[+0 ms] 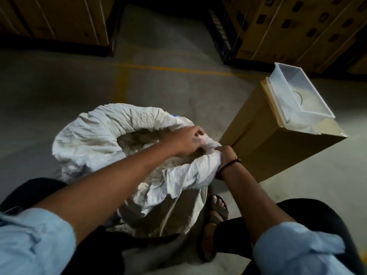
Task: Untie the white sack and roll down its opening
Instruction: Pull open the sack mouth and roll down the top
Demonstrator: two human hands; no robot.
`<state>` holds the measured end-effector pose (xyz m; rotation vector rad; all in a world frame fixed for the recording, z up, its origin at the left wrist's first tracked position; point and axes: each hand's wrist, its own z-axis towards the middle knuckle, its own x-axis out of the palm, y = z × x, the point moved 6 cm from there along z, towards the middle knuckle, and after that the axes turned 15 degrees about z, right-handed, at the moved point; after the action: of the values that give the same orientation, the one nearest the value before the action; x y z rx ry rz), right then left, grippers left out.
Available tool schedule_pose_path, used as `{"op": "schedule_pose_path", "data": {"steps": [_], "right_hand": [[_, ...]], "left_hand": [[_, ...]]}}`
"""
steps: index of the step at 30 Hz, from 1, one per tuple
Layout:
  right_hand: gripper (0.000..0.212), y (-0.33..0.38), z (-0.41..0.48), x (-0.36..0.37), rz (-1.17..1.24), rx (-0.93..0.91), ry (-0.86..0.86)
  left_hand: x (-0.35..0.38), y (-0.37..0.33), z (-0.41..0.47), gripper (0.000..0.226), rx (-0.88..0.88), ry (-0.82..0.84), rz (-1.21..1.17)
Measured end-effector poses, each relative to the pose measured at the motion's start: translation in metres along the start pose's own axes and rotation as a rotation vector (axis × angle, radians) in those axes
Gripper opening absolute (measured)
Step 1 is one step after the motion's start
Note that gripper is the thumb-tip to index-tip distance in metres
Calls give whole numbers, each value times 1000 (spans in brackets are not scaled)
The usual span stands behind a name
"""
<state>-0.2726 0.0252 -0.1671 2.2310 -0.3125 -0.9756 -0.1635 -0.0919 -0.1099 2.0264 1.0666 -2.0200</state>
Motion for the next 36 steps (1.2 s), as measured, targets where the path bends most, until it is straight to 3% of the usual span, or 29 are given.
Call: {"op": "schedule_pose_path", "data": {"steps": [1,2,4,5,7,8,10,12,14,16,18,19,23,25,28,30,33,36], "right_hand": [[50,15,-3,-2,-170,-147,-67],[48,25,-11,-3,-114,-185,-94],[46,16,-22,-2,553,82,-151],[45,18,-22,13,849,172,-57],[54,26,-38,26,1062,140,-33],[67,31,-46,28,972,170,-73],[88,43,-58,17,472,106,-234],[89,88,-79,0,-22,-360,-312],[86,125,-121,16,-438,-806,39],[97,111,-151,36,-692,-807,491],[115,76,-163,43,-848,-733,690],[118,60,-166,42,-891,-737,718],[100,31,-161,32,-883,-724,698],[103,27,-157,33,-922,-749,634],[81,18,-156,42,-910,-863,501],[80,19,-154,40,-827,-984,380],[86,23,-136,22,-799,-1012,191],[69,15,-131,29,-926,-1042,57]], "left_hand": [[2,-1,-18,57,12,145,-97],[4,-5,-40,66,39,285,-184],[14,-9,-82,67,69,460,-215],[20,-5,-96,73,42,450,-119],[23,13,-115,76,-112,309,225],[20,20,-123,70,-194,221,344],[22,26,-135,59,-243,126,439],[22,18,-143,50,-155,32,512],[15,5,-149,44,-88,-96,458],[11,-16,-153,42,-37,-82,517],[13,-45,-156,36,62,-106,505],[19,-59,-160,33,96,-120,493],[51,-71,-170,52,47,204,755],[45,-64,-172,52,34,236,677],[45,-53,-178,70,-28,383,583],[38,-48,-175,74,-113,294,527],[17,-27,-161,74,-254,67,412],[19,-12,-151,70,-224,39,468]]}}
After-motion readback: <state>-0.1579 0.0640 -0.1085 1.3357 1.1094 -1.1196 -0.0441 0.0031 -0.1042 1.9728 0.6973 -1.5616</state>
